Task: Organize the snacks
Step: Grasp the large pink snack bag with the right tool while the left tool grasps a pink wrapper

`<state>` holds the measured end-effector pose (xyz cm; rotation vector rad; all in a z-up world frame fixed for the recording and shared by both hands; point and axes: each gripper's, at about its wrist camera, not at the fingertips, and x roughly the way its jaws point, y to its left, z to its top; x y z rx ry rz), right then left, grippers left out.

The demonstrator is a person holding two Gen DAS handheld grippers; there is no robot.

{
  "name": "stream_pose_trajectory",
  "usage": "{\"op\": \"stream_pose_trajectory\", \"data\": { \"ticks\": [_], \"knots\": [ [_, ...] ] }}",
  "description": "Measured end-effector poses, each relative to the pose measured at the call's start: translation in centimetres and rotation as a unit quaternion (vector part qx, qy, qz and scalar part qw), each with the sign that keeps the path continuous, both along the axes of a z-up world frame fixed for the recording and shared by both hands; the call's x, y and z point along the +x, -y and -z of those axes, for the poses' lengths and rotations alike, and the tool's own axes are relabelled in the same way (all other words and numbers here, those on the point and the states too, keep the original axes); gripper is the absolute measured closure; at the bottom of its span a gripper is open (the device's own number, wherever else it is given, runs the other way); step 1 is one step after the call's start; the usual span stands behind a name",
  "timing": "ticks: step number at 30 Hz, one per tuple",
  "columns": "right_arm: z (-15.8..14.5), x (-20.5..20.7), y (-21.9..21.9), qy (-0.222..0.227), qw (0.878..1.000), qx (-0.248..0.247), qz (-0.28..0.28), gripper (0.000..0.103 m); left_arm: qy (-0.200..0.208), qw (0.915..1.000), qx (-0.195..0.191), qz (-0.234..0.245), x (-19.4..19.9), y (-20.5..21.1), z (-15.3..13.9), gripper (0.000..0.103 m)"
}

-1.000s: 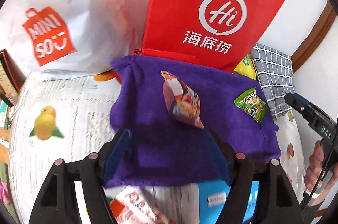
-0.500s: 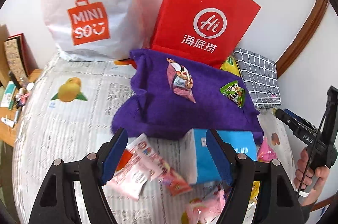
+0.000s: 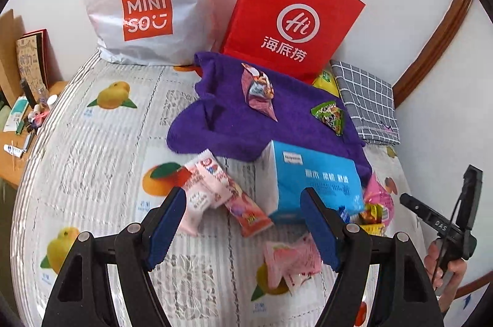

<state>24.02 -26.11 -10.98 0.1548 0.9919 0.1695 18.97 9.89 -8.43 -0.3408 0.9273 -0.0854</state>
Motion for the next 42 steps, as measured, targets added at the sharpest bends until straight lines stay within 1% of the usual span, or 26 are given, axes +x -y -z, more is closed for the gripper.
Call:
{"op": "stream_pose_trajectory", "data": {
  "ticks": [3, 8, 10, 13, 15, 16, 19, 23, 28, 30, 36, 42],
  "knots": [
    [1.3, -0.2, 0.2, -0.023, 0.999, 0.024, 0.010, 0.035, -0.002, 1.0000, -0.002, 0.003, -0.7, 0.0, 0.3, 0.028],
    [2.8, 0.6, -0.2, -0.049, 0.996, 0.069, 0.024, 0.035, -0.007, 1.0000, -0.005, -0.003, -1.5, -0.8, 1.0, 0.028],
    [3.4, 0.9, -0.6, -0.055, 0.995, 0.073, 0.028, 0.035, -0.010, 0.9999, -0.008, -0.006, -1.8, -1.3, 1.4, 0.028],
    [4.4, 1.6, -1.4, -0.068, 0.996, 0.056, 0.033, 0.036, -0.017, 0.9997, -0.011, -0.010, -2.1, -2.0, 2.0, 0.028],
    [4.6, 1.6, -1.8, -0.063, 0.996, 0.044, 0.034, 0.044, -0.022, 0.9996, -0.010, -0.012, -2.2, -2.5, 2.4, 0.028],
    [4.6, 1.5, -2.0, -0.060, 0.997, 0.036, 0.030, 0.052, -0.023, 0.9996, -0.009, -0.014, -2.3, -2.7, 2.5, 0.028],
    [4.4, 1.0, -2.0, -0.053, 0.998, 0.032, 0.019, 0.053, -0.029, 0.9994, -0.005, -0.018, -2.3, -3.2, 3.0, 0.028],
    [3.8, -0.2, -1.4, -0.030, 0.999, -0.004, 0.022, 0.053, -0.042, 0.9988, -0.005, -0.025, -1.8, -3.7, 4.2, 0.028],
    [4.0, -1.7, -0.8, -0.007, 0.999, -0.041, 0.017, 0.053, -0.048, 0.9986, -0.003, -0.022, -0.7, -3.6, 5.2, 0.028],
    [4.1, -2.2, -0.8, 0.005, 0.999, -0.046, 0.013, 0.053, -0.046, 0.9988, 0.008, -0.018, -0.1, -3.3, 5.5, 0.028],
    [4.3, -3.3, -1.3, 0.038, 0.997, -0.069, 0.000, 0.053, -0.042, 0.9960, 0.079, 0.009, 1.6, -2.6, 6.8, 0.028],
    [4.5, -4.2, -1.3, 0.053, 0.996, -0.069, 0.006, 0.052, -0.037, 0.9923, 0.107, 0.050, 2.9, -1.5, 8.0, 0.028]
  ]
}}
